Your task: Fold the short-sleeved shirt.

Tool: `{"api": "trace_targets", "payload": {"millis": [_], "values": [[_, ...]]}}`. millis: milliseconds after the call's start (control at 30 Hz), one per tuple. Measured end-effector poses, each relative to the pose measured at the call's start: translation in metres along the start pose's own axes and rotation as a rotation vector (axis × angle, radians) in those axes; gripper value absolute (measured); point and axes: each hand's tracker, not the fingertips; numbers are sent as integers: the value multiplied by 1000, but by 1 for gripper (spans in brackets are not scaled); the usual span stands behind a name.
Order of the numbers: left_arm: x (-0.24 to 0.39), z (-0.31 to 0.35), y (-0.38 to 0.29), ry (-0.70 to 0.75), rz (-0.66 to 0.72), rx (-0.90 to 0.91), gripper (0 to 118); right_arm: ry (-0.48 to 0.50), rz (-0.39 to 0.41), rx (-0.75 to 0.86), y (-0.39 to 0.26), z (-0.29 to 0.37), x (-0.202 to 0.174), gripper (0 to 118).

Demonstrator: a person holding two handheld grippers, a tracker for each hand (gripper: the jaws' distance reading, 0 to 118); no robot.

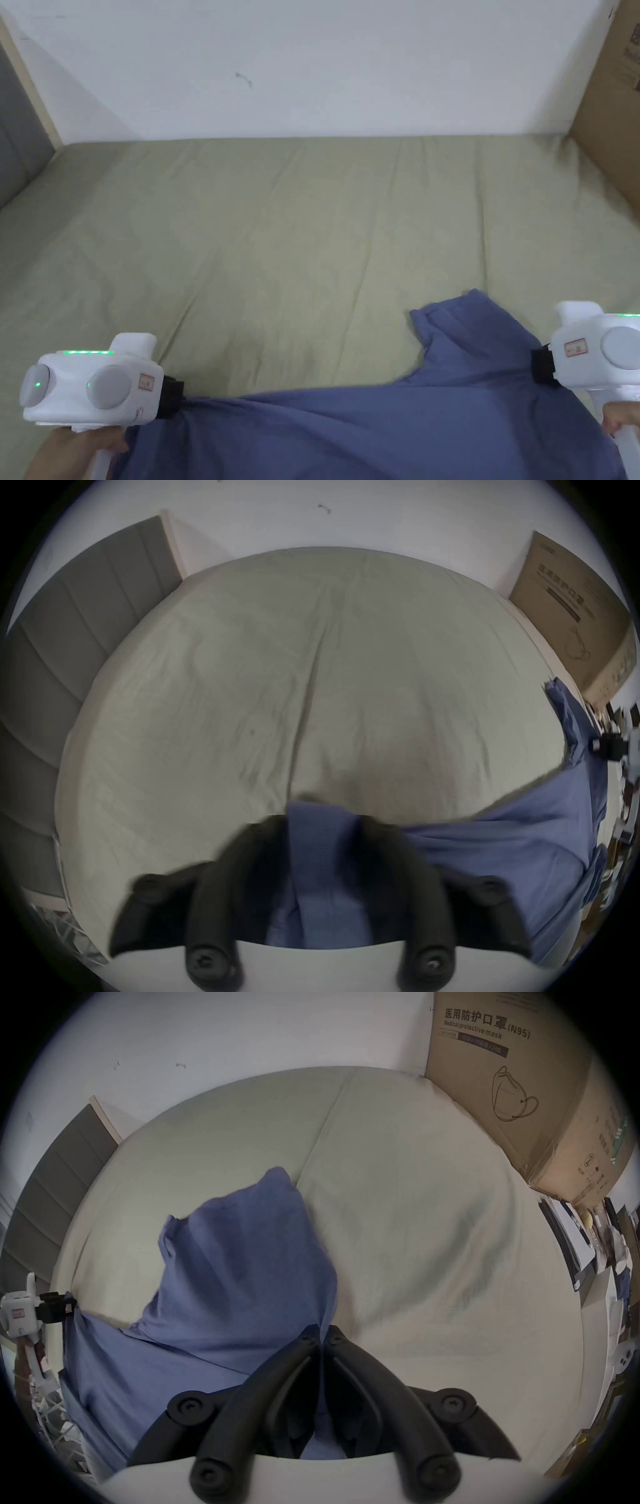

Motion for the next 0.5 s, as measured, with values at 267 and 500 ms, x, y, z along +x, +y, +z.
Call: {"api": "trace_targets", "payload": {"millis": [267, 500], "values": [[-9, 57, -5, -70, 16, 65, 1, 43, 6, 75, -9, 64, 6, 0], [-19, 145, -51, -113, -7, 182, 1, 63, 40, 161, -63, 153, 19, 0]]}}
